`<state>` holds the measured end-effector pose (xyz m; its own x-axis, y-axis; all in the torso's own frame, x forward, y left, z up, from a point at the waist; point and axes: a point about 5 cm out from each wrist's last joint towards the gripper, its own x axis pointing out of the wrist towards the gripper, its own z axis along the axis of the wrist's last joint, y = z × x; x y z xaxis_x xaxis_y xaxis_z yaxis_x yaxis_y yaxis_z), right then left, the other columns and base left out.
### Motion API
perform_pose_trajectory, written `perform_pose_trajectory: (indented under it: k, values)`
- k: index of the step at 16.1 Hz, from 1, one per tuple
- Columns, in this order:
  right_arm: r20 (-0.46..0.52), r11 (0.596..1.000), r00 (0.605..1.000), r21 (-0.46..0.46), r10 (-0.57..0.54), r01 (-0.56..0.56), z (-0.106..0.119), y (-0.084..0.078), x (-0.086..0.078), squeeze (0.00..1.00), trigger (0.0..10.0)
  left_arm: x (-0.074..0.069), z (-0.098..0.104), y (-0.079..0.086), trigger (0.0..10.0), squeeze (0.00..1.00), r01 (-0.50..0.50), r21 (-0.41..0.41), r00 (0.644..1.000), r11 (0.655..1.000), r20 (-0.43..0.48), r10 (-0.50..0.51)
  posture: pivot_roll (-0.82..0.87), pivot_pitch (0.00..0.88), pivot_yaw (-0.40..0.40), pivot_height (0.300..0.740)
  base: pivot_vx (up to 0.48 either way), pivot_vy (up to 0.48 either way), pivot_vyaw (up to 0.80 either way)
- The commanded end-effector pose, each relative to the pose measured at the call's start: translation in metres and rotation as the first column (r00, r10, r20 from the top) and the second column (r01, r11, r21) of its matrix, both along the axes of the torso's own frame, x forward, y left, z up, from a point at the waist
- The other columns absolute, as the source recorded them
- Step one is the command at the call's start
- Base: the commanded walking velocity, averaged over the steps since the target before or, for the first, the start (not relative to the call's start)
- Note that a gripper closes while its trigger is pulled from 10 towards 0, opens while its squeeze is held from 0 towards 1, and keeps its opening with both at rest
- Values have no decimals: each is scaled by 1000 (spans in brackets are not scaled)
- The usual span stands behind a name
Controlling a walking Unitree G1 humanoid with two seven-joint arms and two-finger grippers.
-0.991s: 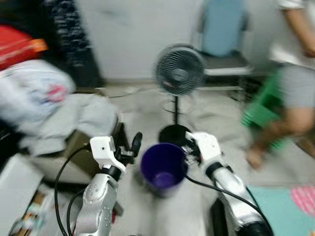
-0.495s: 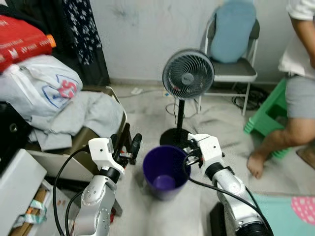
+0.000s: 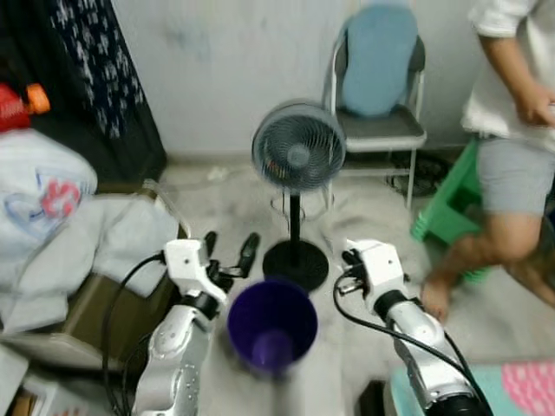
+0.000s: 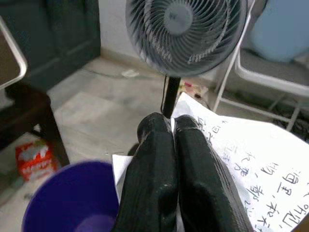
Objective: Clean up the room
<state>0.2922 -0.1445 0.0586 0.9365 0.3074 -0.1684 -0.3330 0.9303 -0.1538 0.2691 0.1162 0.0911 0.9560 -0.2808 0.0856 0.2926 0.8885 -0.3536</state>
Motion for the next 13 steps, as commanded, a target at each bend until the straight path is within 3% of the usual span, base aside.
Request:
perform_pose_trajectory:
  k: [1, 5, 10, 13]
  values:
    - [27, 999, 998, 21, 49, -49, 7, 16, 3, 0, 10000, 0, 0, 2, 10000, 0, -24, -14, 1000, 1000, -5, 24, 6, 40, 25, 740, 472, 0, 0]
    - [29, 998, 998, 22, 53, -54, 7, 17, 4, 0, 10000, 1, -2, 3, 10000, 0, -46, 7, 999, 999, -17, 46, 10, 37, 21, 740, 383, 0, 0]
    - [41, 998, 998, 31, 54, -56, 9, 20, 5, 0, 10000, 2, -4, 8, 10000, 0, -77, 39, 997, 996, -26, 78, 14, 38, 29, 740, 0, 0, 0]
    - [53, 998, 997, 33, 59, -61, 10, 22, 5, 0, 10000, 3, -4, 9, 10000, 0, -89, 54, 996, 995, -24, 91, 16, 42, 34, 740, 0, 0, 690]
